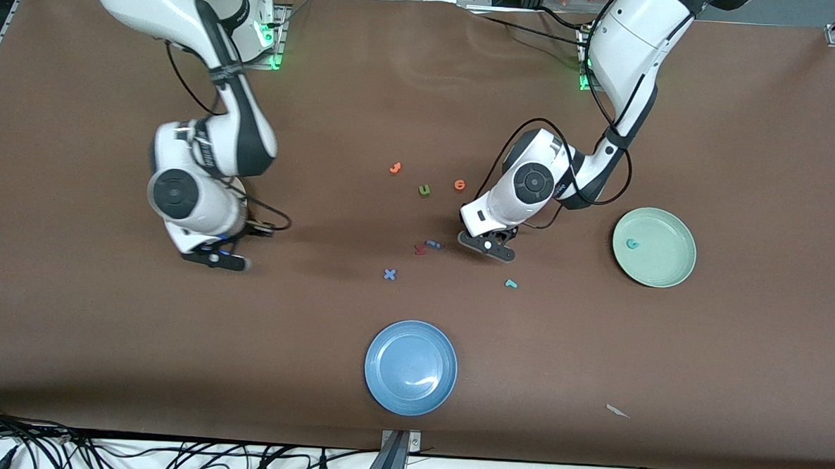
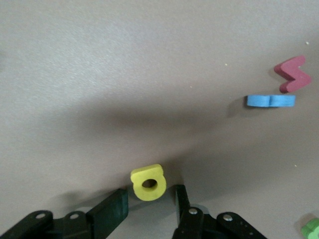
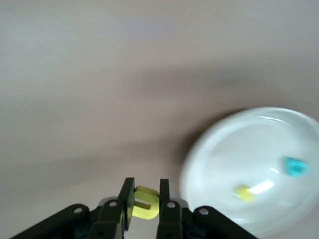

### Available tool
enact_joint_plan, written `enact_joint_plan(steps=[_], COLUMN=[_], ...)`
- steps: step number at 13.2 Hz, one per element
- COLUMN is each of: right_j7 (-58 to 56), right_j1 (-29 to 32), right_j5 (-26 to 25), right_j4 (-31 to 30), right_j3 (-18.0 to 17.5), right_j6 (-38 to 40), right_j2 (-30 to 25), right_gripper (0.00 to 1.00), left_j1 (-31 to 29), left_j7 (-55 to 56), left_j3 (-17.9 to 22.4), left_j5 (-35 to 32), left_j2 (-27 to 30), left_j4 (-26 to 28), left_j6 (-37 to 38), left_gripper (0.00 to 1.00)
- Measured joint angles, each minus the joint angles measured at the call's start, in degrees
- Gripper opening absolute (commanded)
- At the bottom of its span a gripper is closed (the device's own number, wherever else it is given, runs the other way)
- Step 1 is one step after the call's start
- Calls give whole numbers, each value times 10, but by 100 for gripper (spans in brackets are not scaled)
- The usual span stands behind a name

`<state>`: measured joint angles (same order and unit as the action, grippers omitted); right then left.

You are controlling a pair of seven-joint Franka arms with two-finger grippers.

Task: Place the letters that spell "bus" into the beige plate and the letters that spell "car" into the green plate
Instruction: 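Place the yellow u on the white plate with the right gripper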

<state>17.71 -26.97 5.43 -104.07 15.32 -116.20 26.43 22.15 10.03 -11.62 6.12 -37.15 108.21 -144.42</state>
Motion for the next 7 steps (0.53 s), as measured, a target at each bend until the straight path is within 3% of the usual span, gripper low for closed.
enact_joint_plan(steps=[3, 7], right_j7=[-81, -151], right_j1=[5, 10], right_j5=[0, 0], right_j4=[-25, -100], right_j3=[60, 83], right_j6=[25, -70], right_j2=[-1, 10], right_gripper=[17, 17], left_j1=[0, 0], left_j7=[0, 9], left_j3=[8, 9], left_j5=[0, 0], left_j2=[-2, -3], left_j4=[-5, -6], left_j6=[-1, -1], left_gripper=[55, 55])
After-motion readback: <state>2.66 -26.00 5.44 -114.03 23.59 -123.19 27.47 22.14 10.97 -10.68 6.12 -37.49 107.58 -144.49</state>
